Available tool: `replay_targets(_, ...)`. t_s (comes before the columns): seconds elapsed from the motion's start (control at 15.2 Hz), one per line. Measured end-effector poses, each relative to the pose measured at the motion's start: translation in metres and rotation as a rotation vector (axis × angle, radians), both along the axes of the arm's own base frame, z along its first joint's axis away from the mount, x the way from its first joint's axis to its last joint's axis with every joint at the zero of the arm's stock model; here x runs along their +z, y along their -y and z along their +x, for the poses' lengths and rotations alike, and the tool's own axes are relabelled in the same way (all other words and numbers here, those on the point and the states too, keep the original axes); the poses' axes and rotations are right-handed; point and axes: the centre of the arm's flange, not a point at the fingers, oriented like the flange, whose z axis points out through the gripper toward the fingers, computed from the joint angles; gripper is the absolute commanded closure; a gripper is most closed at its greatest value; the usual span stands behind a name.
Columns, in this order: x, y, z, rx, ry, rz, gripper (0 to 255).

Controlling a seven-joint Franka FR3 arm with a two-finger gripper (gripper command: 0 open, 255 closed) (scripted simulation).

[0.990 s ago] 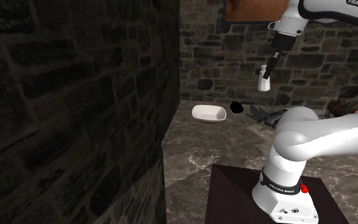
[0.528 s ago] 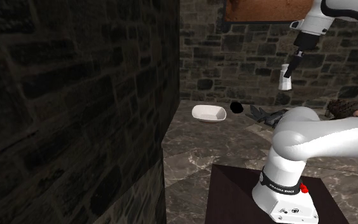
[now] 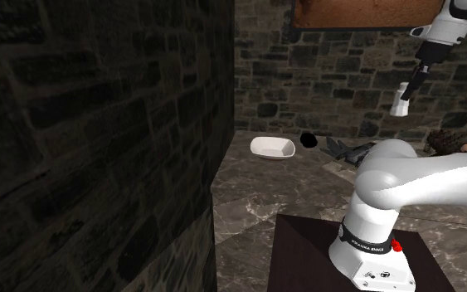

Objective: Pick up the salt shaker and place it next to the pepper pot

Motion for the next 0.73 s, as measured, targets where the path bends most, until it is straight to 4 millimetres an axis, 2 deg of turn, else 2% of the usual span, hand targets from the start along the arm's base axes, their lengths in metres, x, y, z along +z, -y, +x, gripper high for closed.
replay_targets(0.73,0.005,0.048,-0.139,0.000,0.000,0.000,255)
